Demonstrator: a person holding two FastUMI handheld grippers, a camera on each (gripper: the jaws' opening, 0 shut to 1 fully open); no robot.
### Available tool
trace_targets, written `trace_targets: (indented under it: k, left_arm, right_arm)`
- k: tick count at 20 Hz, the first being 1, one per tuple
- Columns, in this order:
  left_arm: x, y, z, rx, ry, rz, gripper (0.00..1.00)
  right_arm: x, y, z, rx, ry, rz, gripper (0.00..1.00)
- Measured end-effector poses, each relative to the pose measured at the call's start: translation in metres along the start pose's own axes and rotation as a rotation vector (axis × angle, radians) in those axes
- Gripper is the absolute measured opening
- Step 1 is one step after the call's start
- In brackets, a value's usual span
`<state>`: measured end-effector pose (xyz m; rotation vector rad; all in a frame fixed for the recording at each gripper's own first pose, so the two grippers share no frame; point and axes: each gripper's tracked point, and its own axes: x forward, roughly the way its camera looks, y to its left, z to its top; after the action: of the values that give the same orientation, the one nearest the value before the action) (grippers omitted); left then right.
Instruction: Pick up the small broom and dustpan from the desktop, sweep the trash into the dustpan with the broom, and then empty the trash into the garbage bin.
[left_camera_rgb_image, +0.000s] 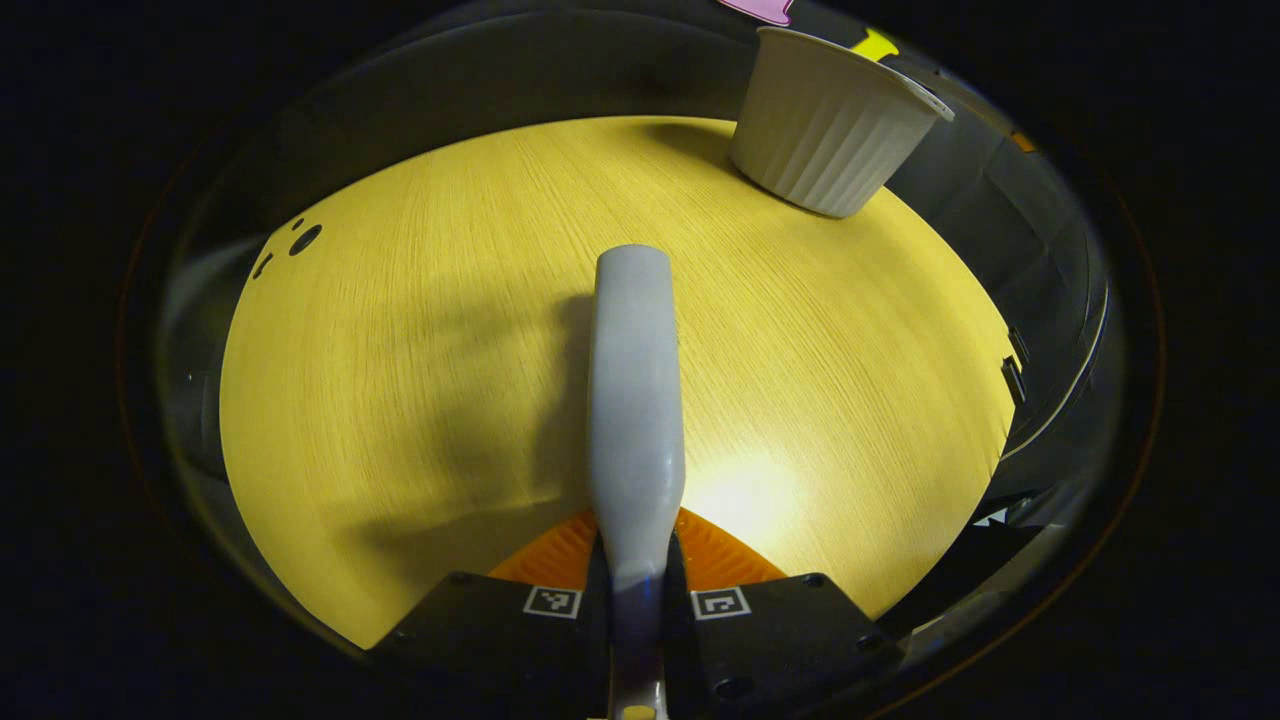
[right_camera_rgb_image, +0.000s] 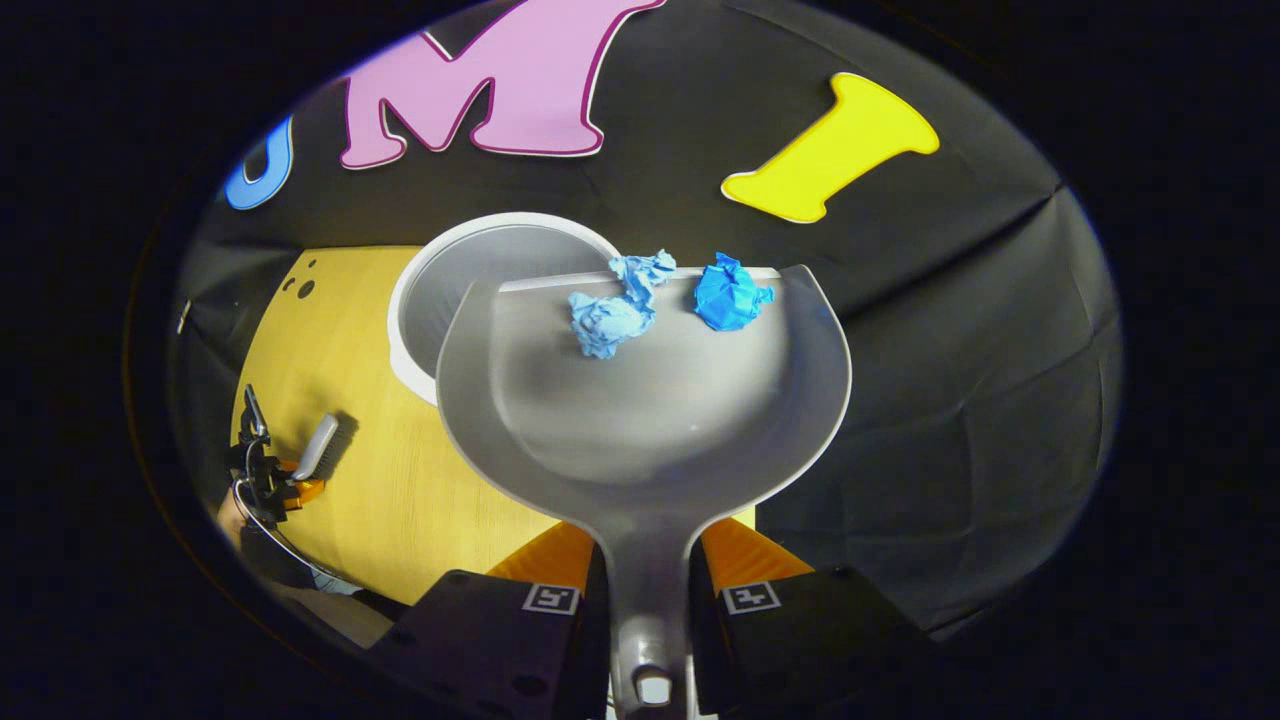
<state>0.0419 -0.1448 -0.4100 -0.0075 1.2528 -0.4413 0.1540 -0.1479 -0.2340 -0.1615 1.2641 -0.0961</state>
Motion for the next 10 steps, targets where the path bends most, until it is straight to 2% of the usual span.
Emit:
trace_targets:
  k: [3, 4, 6, 7, 8, 10]
  left_arm:
    - [0.0, 0.001, 0.0, 0.002, 0.0, -0.003, 0.25]
    - [0.0, 0.001, 0.0, 0.001, -0.002, -0.003, 0.29]
    - [0.0, 0.001, 0.0, -0.001, -0.004, -0.002, 0.25]
    - [0.0, 0.001, -0.001, -0.002, -0.005, -0.002, 0.29]
    - [0.0, 0.001, 0.0, -0.005, -0.007, -0.002, 0.25]
    - [-0.001, 0.001, -0.001, -0.011, -0.009, -0.004, 0.25]
  right_arm:
    - [0.011, -0.006, 0.01, -0.088, 0.034, -0.059, 0.37]
    - [0.013, -0.006, 0.013, -0.112, 0.044, -0.074, 0.37]
    - [0.018, -0.008, 0.015, -0.177, 0.07, -0.109, 0.37]
    - [0.019, -0.01, 0.017, -0.225, 0.086, -0.133, 0.37]
    - [0.02, -0.012, 0.019, -0.282, 0.098, -0.164, 0.37]
    - [0.013, -0.012, 0.027, -0.37, 0.102, -0.199, 0.37]
